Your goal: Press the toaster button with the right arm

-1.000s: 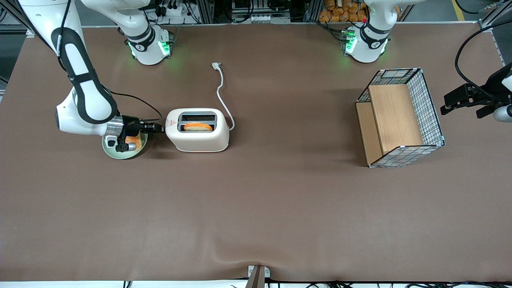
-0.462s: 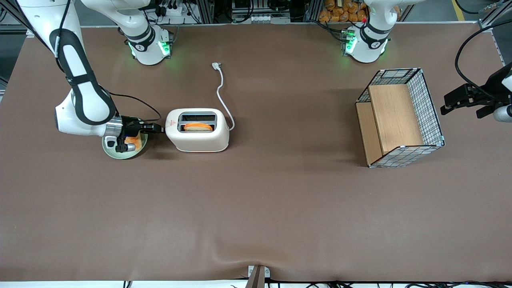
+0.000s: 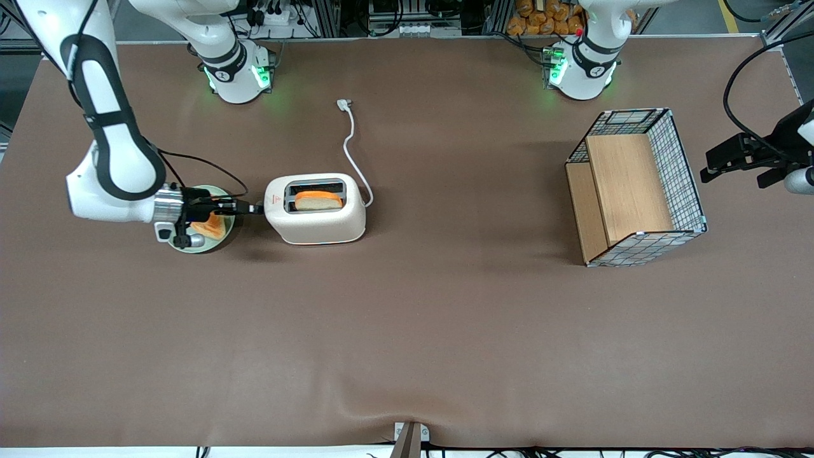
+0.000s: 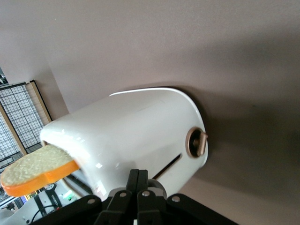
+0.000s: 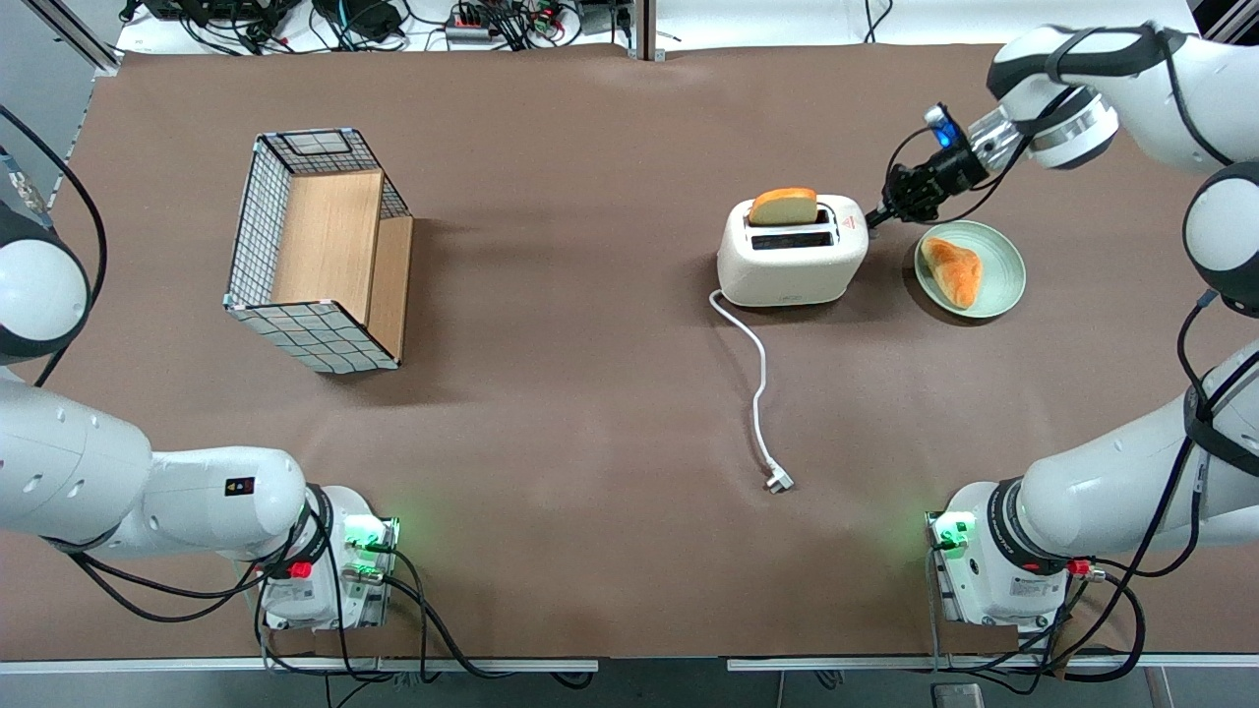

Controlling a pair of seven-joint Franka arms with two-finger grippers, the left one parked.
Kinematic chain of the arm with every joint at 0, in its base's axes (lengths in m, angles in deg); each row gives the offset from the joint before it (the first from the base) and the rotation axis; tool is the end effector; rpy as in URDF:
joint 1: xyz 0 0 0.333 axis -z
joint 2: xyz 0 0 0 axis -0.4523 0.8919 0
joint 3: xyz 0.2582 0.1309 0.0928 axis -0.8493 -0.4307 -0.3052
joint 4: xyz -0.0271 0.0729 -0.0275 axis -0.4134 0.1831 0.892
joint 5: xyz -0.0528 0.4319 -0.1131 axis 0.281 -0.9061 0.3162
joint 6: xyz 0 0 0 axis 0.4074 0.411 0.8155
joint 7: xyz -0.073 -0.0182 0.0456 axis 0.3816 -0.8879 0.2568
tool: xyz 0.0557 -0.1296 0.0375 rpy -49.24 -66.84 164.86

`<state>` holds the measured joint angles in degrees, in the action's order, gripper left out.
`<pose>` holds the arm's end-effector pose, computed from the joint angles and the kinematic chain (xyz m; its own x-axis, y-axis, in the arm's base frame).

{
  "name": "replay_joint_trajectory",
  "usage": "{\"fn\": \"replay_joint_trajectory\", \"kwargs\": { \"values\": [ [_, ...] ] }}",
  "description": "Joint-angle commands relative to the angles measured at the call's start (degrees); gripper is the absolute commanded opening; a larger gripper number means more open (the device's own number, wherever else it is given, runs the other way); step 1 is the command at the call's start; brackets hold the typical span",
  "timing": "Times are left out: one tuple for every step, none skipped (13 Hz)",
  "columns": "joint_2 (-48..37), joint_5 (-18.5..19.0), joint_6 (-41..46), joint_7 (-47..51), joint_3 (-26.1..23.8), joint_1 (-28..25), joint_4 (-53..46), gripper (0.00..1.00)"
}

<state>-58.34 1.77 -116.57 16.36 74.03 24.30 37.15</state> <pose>0.5491 0.0610 0.1891 0.9524 -0.0107 -0.3046 -0.2213 -0.7113 -0.6671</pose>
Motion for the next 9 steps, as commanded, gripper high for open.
{"fn": "replay_joint_trajectory", "kwargs": {
  "values": [
    [-3.68,6.48,4.93,7.74,0.47,0.65,-3.57,0.00],
    [-4.56,8.16,5.99,9.42,0.65,0.65,-4.54,0.00],
    [-5.53,9.83,6.95,10.57,0.83,0.65,-5.24,0.00],
    [-6.24,11.59,7.92,11.62,0.83,0.65,-6.38,0.00],
    [-6.85,13.78,9.06,12.77,0.83,0.65,-7.79,0.00],
    [-7.21,16.32,10.55,14.17,0.83,0.65,-9.63,0.00],
    [-7.38,19.22,11.96,15.31,0.83,0.57,-11.73,0.00],
    [-7.91,22.30,13.54,16.63,0.74,0.48,-13.93,0.00],
    [-8.00,24.76,15.12,17.17,0.65,0.39,-16.04,0.00]
  ]
}}
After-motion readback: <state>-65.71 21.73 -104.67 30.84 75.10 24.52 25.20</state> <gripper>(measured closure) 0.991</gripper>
